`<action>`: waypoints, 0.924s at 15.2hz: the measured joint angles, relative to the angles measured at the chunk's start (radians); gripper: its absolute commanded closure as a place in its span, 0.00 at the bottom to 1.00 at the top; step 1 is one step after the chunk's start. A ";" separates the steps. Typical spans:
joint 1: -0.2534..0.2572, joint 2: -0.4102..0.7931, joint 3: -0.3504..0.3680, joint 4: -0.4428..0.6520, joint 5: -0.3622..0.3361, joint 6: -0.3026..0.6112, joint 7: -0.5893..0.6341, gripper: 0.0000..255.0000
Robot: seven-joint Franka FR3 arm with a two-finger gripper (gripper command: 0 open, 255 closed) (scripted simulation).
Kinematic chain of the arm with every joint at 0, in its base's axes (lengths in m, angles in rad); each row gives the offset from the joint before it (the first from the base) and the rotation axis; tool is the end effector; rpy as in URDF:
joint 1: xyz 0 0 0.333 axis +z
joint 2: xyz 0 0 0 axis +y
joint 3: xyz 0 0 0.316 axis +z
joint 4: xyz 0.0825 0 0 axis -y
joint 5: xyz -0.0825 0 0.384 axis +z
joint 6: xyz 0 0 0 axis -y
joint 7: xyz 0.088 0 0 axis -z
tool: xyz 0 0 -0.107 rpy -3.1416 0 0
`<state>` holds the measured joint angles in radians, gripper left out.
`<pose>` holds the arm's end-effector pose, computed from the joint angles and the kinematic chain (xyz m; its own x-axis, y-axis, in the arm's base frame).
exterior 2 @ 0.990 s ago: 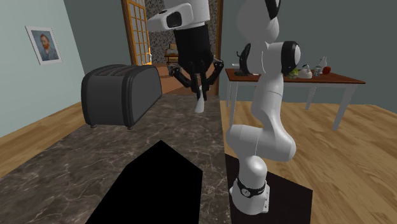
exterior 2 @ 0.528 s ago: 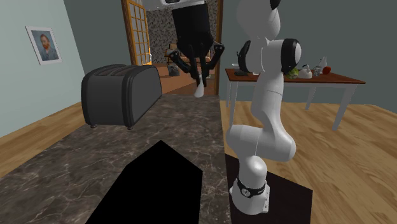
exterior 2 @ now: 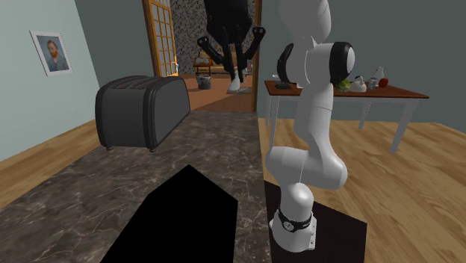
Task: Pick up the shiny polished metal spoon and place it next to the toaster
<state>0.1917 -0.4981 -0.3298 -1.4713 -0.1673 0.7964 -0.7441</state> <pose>0.2592 -0.1230 0.7997 0.8359 0.5304 -0.1417 0.5114 -0.8461 -0.1501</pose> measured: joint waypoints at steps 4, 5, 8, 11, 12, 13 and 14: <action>0.006 0.060 -0.012 0.125 0.003 -0.065 -0.021 1.00; 0.007 0.075 -0.016 0.151 0.004 -0.078 -0.027 1.00; 0.004 0.055 -0.045 0.159 -0.037 -0.098 -0.083 1.00; 0.003 0.020 -0.087 0.159 -0.100 -0.118 -0.162 1.00; 0.004 0.016 -0.103 0.167 -0.120 -0.125 -0.191 1.00; 0.002 -0.003 -0.110 0.154 -0.139 -0.127 -0.208 1.00; 0.004 -0.016 -0.129 0.147 -0.163 -0.124 -0.238 1.00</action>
<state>0.1953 -0.5136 -0.4583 -1.3239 -0.3307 0.6722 -0.9819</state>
